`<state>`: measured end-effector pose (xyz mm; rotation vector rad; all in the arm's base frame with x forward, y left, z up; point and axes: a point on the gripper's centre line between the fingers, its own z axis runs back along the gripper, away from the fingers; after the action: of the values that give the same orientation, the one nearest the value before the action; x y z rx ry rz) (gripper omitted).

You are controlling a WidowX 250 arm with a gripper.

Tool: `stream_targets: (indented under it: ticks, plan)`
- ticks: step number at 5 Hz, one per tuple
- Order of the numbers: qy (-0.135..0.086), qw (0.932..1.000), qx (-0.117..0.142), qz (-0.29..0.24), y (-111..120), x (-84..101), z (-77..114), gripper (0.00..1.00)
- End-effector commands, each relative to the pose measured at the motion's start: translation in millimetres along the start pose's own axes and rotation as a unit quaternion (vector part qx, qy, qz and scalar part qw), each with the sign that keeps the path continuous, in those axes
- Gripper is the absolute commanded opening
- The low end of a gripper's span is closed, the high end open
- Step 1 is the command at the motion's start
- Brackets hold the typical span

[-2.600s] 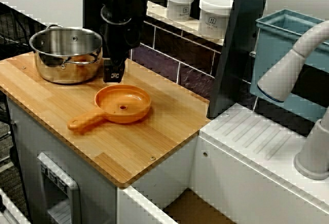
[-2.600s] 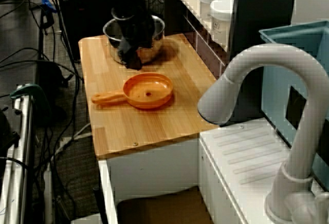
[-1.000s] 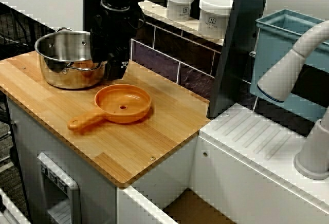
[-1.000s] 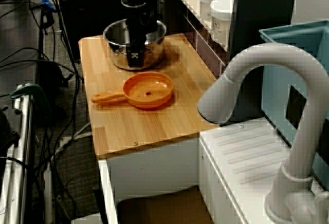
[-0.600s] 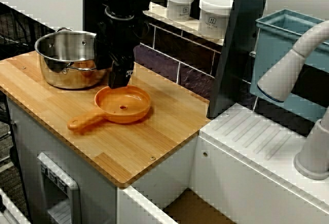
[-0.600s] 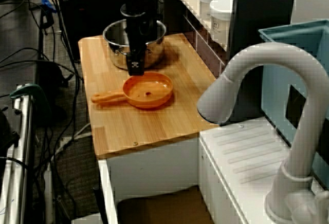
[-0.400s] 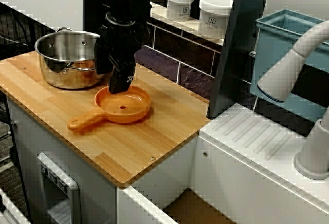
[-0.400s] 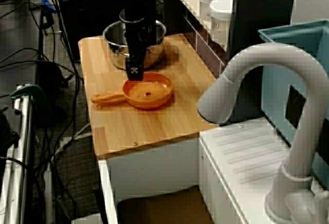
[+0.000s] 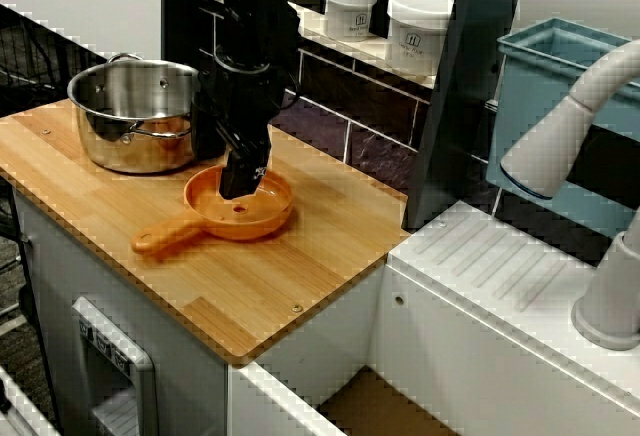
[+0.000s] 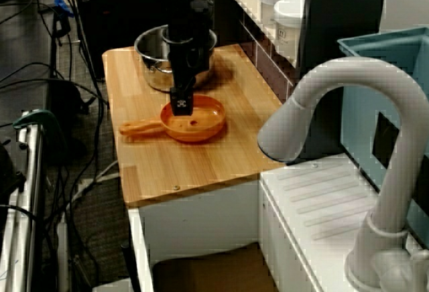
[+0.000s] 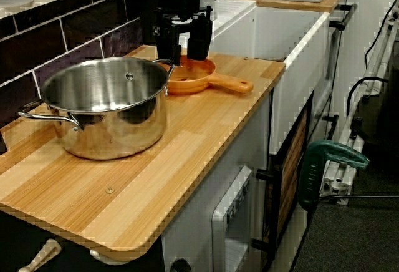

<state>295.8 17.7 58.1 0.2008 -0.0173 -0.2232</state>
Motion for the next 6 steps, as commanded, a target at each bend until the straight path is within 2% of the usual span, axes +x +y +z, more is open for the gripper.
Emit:
stream_targets:
  ticks: [1, 3, 4, 6]
  plan:
    - [-0.007, 0.9999, 0.008, 0.001, 8, -1.0, -4.2, 1.00]
    - [0.002, 1.0000, 0.006, -0.005, 15, -1.2, -4.2, 1.00]
    - [0.002, 1.0000, -0.001, -0.004, 23, -2.2, 3.3, 1.00]
    - [0.006, 0.9999, -0.002, 0.009, 52, -3.5, 3.0, 1.00]
